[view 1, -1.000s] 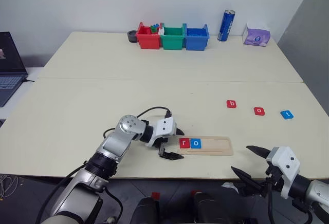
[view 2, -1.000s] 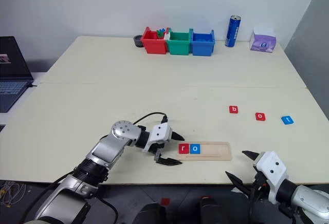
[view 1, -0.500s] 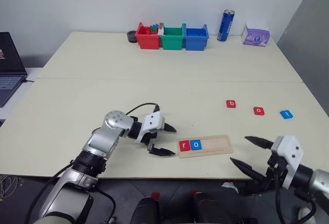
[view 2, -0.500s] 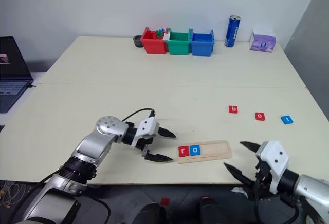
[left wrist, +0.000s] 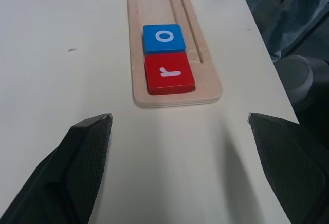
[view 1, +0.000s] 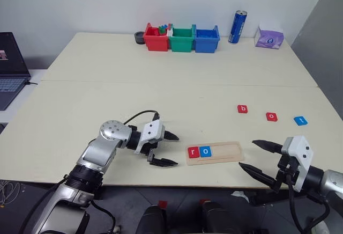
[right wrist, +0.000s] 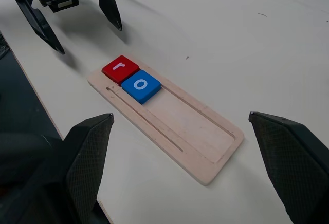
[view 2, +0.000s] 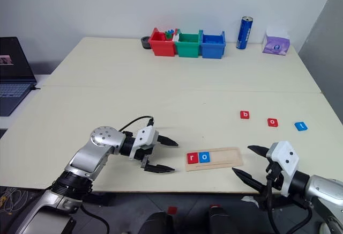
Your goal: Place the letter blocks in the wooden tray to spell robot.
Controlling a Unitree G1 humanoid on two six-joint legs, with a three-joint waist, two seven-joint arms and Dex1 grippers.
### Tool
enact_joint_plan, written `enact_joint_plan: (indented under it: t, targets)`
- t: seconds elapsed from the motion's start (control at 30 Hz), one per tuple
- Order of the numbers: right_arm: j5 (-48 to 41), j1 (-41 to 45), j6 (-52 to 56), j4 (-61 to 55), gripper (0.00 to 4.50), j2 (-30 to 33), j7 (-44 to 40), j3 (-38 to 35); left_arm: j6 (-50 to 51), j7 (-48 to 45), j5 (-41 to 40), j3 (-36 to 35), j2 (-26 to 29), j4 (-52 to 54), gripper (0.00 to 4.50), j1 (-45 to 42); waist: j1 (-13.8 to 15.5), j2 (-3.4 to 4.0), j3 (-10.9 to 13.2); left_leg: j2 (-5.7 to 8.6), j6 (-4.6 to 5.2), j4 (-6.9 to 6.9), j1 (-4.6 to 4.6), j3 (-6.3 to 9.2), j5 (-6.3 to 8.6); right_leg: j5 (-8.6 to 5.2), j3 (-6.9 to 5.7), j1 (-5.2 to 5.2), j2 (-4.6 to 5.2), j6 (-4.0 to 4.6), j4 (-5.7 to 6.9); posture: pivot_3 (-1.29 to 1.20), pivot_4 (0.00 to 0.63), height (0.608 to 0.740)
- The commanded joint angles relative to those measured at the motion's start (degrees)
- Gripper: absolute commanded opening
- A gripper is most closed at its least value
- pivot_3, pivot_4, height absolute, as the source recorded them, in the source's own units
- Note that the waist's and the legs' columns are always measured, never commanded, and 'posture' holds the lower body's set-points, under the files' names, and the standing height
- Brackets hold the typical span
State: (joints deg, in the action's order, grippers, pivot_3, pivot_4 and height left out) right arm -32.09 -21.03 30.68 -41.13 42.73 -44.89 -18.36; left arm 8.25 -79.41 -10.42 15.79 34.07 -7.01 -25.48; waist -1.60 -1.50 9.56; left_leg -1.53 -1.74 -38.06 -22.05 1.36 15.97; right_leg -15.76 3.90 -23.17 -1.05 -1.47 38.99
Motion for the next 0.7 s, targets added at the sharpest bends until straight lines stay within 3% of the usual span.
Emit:
enact_joint_plan:
  t: [0.03, 0.7]
  targets:
    - [0.27, -0.58, -0.54, -2.18, 4.5, 0.16, 0.32, 0.43, -1.23, 1.21, 0.72, 1.25, -0.94, 2.8, 4.47, -0.18, 0.02, 0.0, 0.0, 0.0, 0.0, 0.0, 0.0, 0.0, 0.0, 0.0, 0.0, 0.0, 0.0, 0.0, 0.0, 0.0, 0.15, 0.74]
    - [1.46, -0.79, -0.39, -3.64, 4.5, 0.12, 2.13, 2.59, -3.77, 8.83, 6.51, 4.02, -5.04, -0.27, 4.47, -2.49, 0.0, 0.0, 0.0, 0.02, 0.0, -0.01, 0.01, -0.02, 0.0, 0.0, 0.03, 0.0, 0.0, 0.0, 0.01, 0.0, 0.15, 0.74]
